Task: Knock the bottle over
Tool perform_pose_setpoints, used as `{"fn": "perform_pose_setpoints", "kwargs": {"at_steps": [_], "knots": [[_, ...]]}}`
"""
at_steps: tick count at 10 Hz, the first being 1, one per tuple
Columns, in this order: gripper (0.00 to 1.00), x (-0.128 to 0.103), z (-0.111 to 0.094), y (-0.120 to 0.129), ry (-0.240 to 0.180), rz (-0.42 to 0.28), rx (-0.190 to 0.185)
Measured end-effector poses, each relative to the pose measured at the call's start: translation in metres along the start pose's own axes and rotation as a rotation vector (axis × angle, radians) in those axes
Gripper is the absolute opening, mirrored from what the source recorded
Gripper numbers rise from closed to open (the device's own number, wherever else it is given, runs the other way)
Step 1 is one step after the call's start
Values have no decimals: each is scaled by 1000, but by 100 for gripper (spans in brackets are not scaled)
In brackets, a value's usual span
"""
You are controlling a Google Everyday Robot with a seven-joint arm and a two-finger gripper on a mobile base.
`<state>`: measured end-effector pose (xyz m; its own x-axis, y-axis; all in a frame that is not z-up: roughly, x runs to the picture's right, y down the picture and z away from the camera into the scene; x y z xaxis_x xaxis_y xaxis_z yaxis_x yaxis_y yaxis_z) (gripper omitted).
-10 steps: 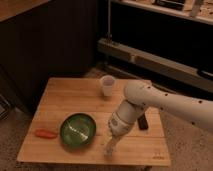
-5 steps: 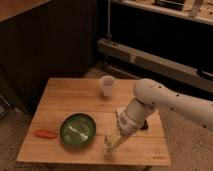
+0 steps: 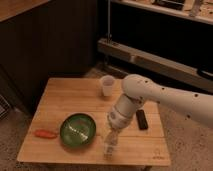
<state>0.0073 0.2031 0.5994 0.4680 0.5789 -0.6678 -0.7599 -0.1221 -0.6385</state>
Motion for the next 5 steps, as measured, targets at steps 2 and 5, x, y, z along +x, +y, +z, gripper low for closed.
{"fn": "perform_pose_setpoints", "kwargs": {"at_steps": [2, 5], "knots": [[58, 7, -1, -22, 7, 42, 25], [80, -2, -12, -38, -26, 89, 65]]}}
